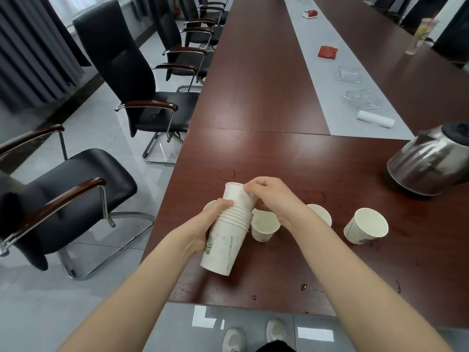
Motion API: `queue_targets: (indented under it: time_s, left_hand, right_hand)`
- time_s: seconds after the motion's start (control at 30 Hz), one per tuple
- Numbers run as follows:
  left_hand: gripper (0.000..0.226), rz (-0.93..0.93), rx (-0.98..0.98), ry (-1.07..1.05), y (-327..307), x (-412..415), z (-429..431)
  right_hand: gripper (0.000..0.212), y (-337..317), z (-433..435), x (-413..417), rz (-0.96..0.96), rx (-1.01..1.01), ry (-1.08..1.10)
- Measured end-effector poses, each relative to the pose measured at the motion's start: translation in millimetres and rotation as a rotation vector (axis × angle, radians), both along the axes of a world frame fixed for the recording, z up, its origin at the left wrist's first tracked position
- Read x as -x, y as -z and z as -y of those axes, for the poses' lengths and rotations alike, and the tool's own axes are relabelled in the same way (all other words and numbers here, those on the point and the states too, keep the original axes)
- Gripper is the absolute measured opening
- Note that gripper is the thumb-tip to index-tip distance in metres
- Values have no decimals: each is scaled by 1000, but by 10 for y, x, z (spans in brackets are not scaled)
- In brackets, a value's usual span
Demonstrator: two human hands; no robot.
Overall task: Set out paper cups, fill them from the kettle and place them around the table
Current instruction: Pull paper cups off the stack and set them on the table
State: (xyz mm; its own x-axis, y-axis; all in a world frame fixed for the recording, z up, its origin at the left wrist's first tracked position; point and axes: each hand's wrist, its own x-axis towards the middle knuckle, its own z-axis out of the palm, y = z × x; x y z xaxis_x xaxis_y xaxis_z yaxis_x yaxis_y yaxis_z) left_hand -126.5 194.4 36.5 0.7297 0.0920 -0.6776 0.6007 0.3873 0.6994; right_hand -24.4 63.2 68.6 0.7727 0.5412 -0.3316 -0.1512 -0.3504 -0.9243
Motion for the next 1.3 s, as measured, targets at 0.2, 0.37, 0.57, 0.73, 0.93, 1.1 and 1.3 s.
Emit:
queue_targets:
  time_s: [0.2,0.37,0.57,0.73,0.93,1.1,1.3]
  left_hand:
    - [85,38,-15,35,-3,10,-14]
    - [42,86,-4,90,-36,17,-63]
    - [53,87,13,37,-12,85,-190]
    - [39,52,51,-124,28,154,-325]
    - [40,59,62,-264,33,194,-538]
    - [43,48,71,-336,78,200,-629]
    - [50,54,104,-377,60,137,-623]
  right_hand:
    - [27,138,-22,-41,-235,-3,-37]
    - [17,51,-95,-97,-320,-3,-123]
    - [13,-5,-281,-352,-314,-141,-26]
    - [8,26,-475,-606,-250,-154,-33]
    - [18,216,-647,-820,-87,-78,-140]
    - [34,488,-783,-907,-24,3,-164]
    - [67,835,-890,-911,41,73,-196]
